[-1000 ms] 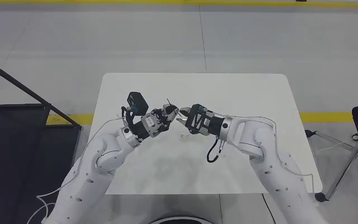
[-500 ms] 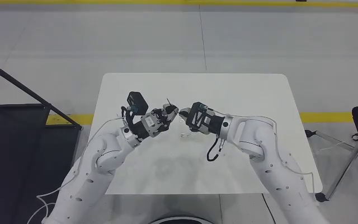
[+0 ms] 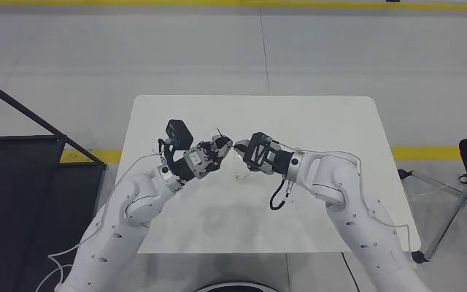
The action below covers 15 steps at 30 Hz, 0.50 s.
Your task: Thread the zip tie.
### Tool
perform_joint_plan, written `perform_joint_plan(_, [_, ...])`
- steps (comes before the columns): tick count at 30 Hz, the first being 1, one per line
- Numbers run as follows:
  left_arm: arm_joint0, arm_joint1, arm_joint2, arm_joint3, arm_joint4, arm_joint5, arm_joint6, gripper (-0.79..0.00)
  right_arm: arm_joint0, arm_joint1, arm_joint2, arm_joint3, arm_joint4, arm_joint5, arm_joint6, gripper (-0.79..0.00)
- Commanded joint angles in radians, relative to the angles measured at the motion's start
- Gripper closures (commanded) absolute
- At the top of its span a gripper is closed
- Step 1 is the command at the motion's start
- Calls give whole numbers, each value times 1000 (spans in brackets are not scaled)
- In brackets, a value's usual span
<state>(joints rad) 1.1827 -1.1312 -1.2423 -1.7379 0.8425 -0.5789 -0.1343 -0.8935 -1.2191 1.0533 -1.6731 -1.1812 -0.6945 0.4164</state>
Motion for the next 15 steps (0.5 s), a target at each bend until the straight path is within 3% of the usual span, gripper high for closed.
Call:
perform_joint_plan(1, [0, 0, 0, 1, -3, -4, -6, -597, -5, 1, 6, -3, 1, 6, -11, 0])
perform_joint_plan(3, [1, 0, -1, 0, -1, -5, -12, -760, -9, 2, 9, -6, -1, 8, -19, 0])
perform_joint_plan(4, [1, 1, -1, 0, 1, -6, -15, -785, -11, 3, 12, -7, -1, 11, -23, 0])
perform_joint_plan(15, [26, 7, -49, 14, -15, -31, 11, -785, -30, 9, 39, -6, 32, 5, -59, 0])
